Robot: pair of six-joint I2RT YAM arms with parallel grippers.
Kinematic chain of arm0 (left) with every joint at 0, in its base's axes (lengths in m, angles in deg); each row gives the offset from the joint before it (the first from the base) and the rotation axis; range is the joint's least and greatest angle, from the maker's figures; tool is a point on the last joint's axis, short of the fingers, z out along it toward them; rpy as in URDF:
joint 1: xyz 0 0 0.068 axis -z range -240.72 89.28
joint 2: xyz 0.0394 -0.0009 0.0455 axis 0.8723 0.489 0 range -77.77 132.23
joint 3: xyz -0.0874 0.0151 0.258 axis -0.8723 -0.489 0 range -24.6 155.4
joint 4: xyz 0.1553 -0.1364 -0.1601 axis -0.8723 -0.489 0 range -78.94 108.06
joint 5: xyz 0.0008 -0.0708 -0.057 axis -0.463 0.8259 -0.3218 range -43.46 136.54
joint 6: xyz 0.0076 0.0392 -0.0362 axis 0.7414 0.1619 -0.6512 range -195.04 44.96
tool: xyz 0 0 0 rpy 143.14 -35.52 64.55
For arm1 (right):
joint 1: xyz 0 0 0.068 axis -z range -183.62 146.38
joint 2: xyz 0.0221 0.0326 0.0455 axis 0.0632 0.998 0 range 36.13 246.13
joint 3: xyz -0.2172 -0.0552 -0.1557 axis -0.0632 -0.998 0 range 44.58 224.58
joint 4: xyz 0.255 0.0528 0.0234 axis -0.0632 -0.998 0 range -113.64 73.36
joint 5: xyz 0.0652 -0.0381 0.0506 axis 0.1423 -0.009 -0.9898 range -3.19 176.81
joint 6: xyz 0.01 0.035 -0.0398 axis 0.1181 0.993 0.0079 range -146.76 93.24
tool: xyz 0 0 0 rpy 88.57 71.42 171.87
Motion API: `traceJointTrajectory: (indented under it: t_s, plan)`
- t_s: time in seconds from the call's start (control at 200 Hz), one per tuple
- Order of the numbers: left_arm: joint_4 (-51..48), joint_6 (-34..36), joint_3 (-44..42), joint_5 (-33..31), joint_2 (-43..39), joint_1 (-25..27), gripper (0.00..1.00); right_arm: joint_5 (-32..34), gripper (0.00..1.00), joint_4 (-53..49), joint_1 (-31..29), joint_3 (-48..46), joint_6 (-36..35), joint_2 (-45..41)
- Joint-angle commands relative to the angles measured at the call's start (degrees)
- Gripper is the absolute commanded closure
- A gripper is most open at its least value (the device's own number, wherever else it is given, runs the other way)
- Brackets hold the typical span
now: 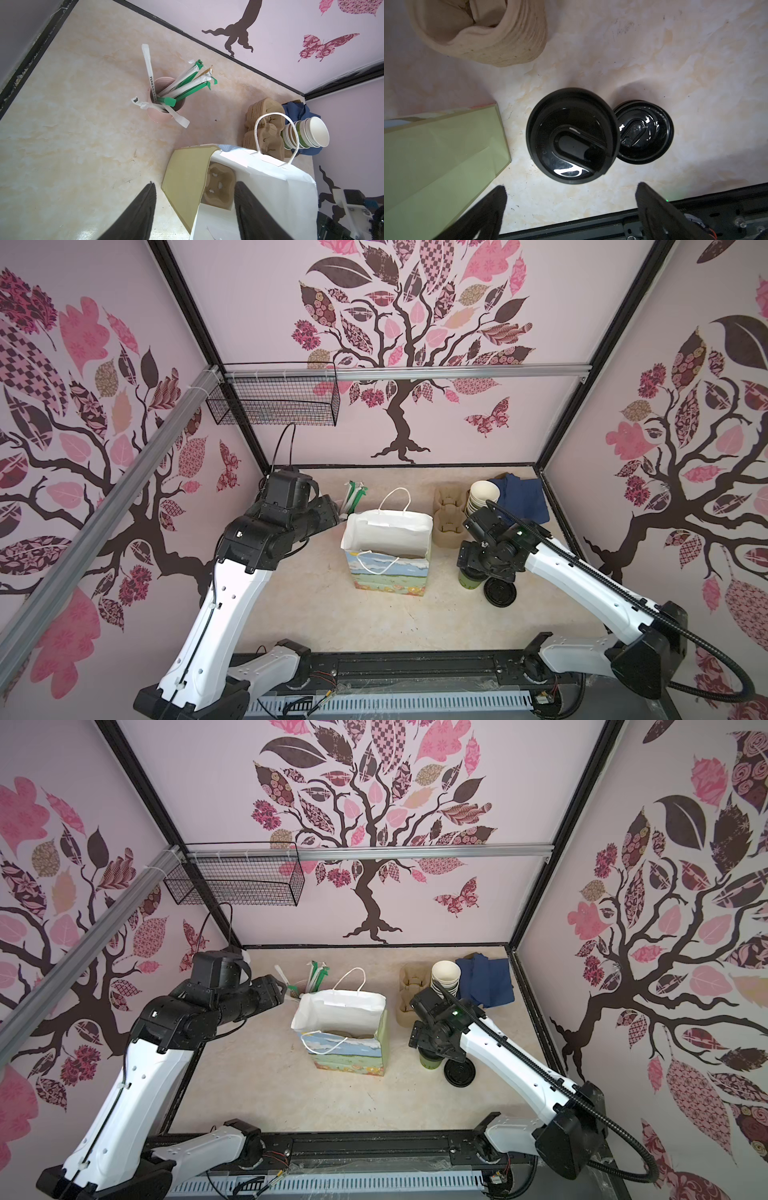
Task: Pack the takeout coffee
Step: 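Lower the right gripper over the lidded green cup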
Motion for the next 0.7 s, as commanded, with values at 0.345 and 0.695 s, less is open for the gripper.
traceJointTrajectory:
  t_s: [0.345, 0.695]
  plan:
    - [1.48, 0.62, -0.99, -0.47, 1.65, -0.20, 0.36, 0.10, 0.03, 1.12, 2.77, 0.06, -8.75, 5.56]
    - [1.62, 0.73, -0.73, -0.47, 2.44, -0.22, 0.36, 0.07, 0.00, -0.16, 3.38, 2.07, -8.54, 6.92]
